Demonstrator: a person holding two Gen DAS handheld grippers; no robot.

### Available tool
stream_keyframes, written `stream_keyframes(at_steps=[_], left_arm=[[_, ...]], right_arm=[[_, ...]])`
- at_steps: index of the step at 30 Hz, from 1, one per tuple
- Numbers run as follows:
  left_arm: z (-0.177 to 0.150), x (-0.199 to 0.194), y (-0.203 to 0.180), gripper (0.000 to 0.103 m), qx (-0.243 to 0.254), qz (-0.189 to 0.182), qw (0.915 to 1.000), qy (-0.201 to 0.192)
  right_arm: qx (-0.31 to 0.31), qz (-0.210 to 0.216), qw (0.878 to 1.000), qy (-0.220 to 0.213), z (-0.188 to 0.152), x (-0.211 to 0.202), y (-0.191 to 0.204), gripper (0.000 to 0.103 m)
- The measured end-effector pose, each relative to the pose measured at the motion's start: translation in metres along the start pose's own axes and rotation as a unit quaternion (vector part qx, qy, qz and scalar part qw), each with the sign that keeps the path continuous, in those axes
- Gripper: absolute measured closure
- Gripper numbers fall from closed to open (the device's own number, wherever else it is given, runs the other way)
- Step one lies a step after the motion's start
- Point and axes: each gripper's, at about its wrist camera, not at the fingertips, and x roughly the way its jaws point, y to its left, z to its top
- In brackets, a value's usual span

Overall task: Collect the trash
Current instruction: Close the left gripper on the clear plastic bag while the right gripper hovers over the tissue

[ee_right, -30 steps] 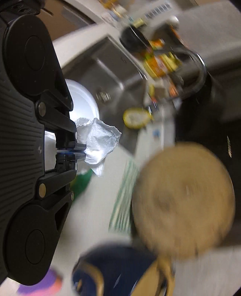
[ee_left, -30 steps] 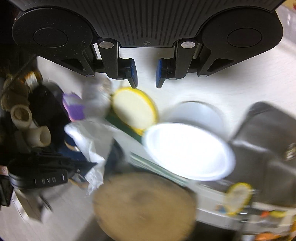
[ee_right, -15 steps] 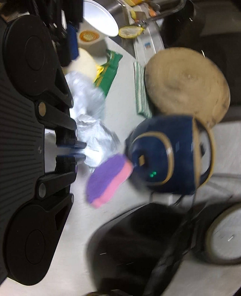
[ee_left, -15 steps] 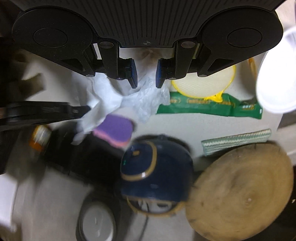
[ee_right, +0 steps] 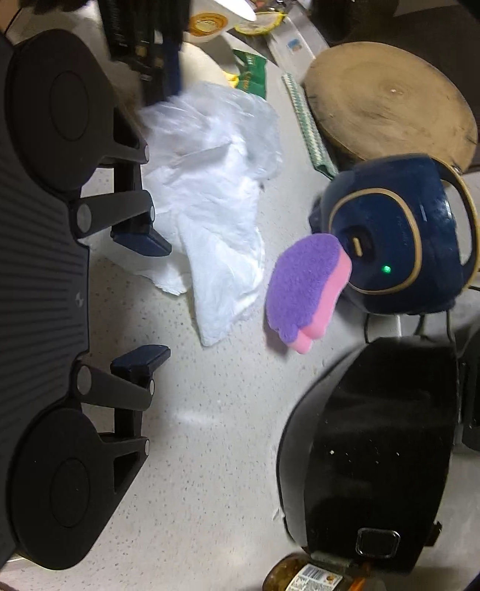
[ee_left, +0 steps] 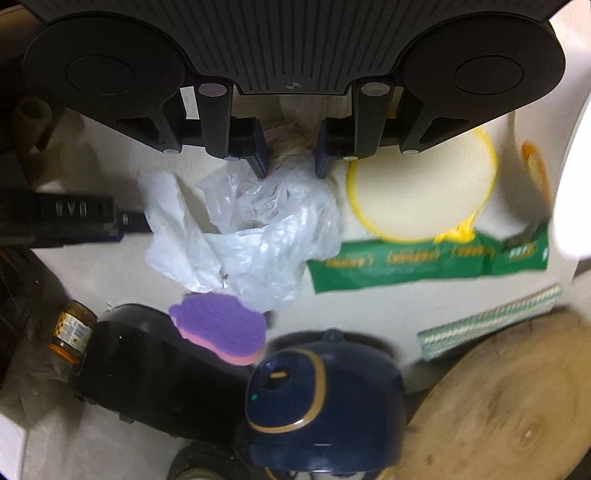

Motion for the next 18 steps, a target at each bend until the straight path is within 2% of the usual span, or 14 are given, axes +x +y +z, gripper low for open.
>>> stream_keyframes(at_steps=[3, 6, 10, 13, 14, 18], left_arm=[[-0.013, -0.013, 0.007, 0.068, -0.023, 0.006, 0.9997, 0.003], [-0.028, -0.027, 0.019, 0.065, -0.051, 0.016, 0.9985, 0.007], [-0.043, -0.042, 0.034, 0.063, -0.092, 0.021, 0.9954, 0.010], [-0.049, -0.049, 0.043, 0.064, -0.112, 0.022, 0.9934, 0.006], [-0.049, -0.052, 0.044, 0.068, -0.115, 0.020, 0.9932, 0.000], [-0.046, -0.071, 0.043, 0.068, -0.108, -0.003, 0.9928, -0.052]], right_arm=[[0.000, 0.014, 1.000, -0.027, 0.004, -0.007, 0.007, 0.048], [-0.013, 0.033, 0.998, -0.052, 0.008, -0.012, 0.018, 0.039], [-0.065, 0.041, 0.996, -0.041, 0.011, 0.001, 0.044, 0.036], [-0.087, 0.027, 0.996, -0.018, 0.012, 0.020, 0.063, 0.036], [-0.087, 0.022, 0.996, -0.013, 0.011, 0.025, 0.066, 0.036], [-0.085, -0.036, 0.996, -0.008, 0.001, 0.035, 0.071, 0.036]])
